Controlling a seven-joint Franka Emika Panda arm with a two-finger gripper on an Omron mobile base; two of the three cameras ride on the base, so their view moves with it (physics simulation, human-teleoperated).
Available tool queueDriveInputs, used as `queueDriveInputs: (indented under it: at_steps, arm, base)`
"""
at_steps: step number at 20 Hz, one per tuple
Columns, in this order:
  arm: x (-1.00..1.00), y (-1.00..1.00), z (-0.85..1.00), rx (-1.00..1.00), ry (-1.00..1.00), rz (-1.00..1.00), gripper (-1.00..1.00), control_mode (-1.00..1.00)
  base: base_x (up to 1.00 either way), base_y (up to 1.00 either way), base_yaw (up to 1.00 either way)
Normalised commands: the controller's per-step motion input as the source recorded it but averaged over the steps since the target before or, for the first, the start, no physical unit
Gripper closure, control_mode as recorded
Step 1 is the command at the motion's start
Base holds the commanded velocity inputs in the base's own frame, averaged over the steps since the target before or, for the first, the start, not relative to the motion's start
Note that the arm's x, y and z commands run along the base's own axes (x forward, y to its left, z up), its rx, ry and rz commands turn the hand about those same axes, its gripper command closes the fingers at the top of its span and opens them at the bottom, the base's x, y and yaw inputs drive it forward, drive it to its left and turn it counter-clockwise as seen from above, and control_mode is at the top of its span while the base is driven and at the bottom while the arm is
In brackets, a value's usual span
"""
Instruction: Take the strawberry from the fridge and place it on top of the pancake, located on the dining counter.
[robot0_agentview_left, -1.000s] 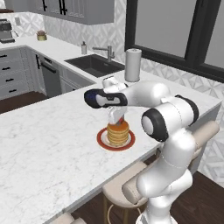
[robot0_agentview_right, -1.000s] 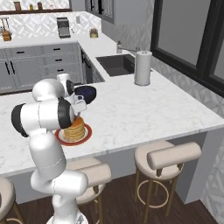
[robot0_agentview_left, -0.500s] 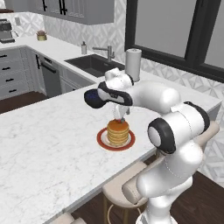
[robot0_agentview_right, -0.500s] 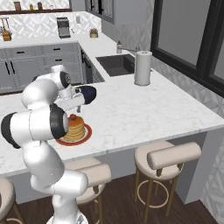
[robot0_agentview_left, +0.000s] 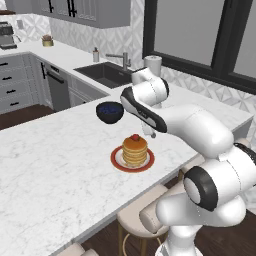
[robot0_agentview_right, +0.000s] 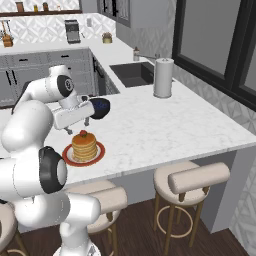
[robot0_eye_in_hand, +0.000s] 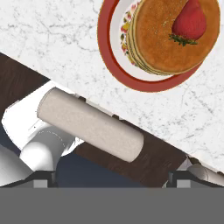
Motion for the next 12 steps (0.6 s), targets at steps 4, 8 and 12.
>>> queueDriveInputs:
  at_steps: [4,8,12]
  arm:
    - [-0.68,-0.08,0.0,0.12,-0.13,0.0,-1.0,-1.0]
    - [-0.24,-0.12,0.0,0.11,-0.02,0.0,-1.0,-1.0]
    - [-0.13,-0.07,0.0,0.07,0.0,0.0,-1.0,-1.0]
  base:
    - [0.0,0.0,0.0]
    - [0.0,0.0,0.0]
    - [0.0,0.0,0.0]
